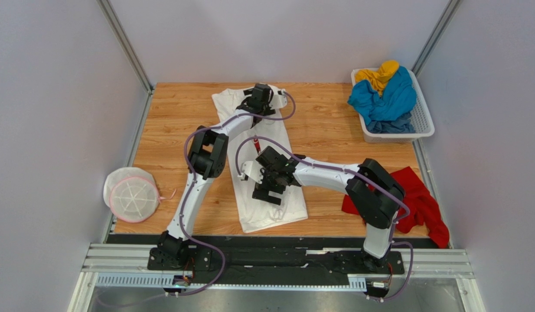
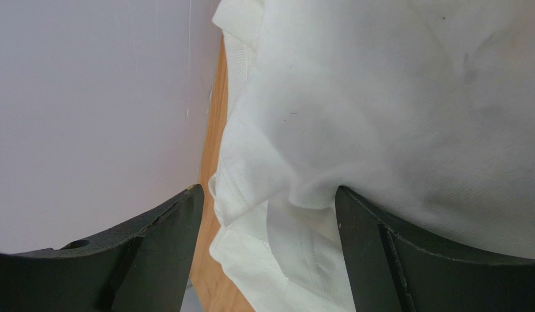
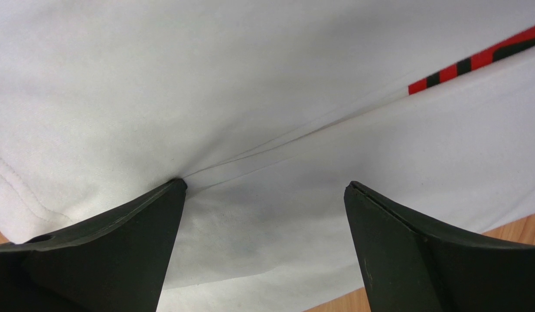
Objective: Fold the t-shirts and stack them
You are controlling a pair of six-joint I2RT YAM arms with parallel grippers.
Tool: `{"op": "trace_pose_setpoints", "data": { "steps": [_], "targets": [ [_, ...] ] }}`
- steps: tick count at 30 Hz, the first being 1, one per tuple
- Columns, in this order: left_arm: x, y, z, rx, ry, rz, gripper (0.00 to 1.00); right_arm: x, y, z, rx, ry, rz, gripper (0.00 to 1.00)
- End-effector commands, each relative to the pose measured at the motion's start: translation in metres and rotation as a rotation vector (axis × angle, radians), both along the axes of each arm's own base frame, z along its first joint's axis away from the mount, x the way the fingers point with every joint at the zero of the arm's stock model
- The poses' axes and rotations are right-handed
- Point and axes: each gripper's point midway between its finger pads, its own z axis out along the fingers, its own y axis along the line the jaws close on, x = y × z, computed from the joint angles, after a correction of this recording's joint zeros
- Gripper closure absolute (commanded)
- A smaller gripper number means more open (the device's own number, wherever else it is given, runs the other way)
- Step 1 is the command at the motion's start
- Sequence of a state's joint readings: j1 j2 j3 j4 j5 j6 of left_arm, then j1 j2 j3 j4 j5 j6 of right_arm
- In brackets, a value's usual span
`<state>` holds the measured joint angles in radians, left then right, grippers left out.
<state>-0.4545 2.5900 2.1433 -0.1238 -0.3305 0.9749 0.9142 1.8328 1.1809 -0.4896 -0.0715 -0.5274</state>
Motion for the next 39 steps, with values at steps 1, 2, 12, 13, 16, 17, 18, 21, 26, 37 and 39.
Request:
{"op": "trace_pose_setpoints", "data": {
  "steps": [1, 2, 12, 13, 16, 17, 18, 21, 26, 37, 39],
  "targets": [
    [0.009, -0.04, -0.007, -0.047, -0.029, -0.122, 0.17, -0.026, 0.019, -0.008, 0.008, 0.096, 0.061, 0.0],
    [0.011, -0.047, -0.001, -0.063, -0.047, -0.139, 0.17, -0.026, 0.022, -0.008, 0.01, 0.099, 0.067, 0.0],
    [0.004, -0.103, 0.0, -0.073, -0.076, -0.26, 0.16, -0.031, 0.046, -0.006, 0.037, 0.109, 0.11, 0.0],
    [0.002, -0.106, -0.002, -0.074, -0.07, -0.268, 0.16, -0.031, 0.047, -0.005, 0.04, 0.11, 0.113, 0.0],
    [-0.006, -0.113, -0.002, -0.071, -0.065, -0.277, 0.16, -0.031, 0.047, -0.003, 0.04, 0.11, 0.113, 0.0],
    [-0.007, -0.115, 0.01, -0.079, -0.088, -0.28, 0.16, -0.031, 0.046, -0.003, 0.037, 0.109, 0.111, 0.0],
    [-0.009, -0.116, 0.012, -0.079, -0.095, -0.281, 0.16, -0.031, 0.045, -0.003, 0.032, 0.104, 0.108, 0.0],
    [-0.011, -0.111, 0.033, -0.091, -0.144, -0.257, 0.16, -0.028, 0.04, -0.004, 0.019, 0.087, 0.097, 0.0],
    [-0.017, -0.098, 0.087, -0.119, -0.209, -0.204, 0.16, -0.022, 0.036, 0.008, -0.023, -0.004, 0.071, 0.0],
    [-0.049, -0.061, 0.198, -0.19, -0.314, -0.094, 0.04, -0.001, 0.012, 0.075, 0.016, -0.214, -0.079, 0.0],
    [-0.056, -0.052, 0.212, -0.188, -0.332, -0.078, 0.04, 0.006, -0.001, 0.087, 0.01, -0.28, -0.124, 0.0]
  ]
}}
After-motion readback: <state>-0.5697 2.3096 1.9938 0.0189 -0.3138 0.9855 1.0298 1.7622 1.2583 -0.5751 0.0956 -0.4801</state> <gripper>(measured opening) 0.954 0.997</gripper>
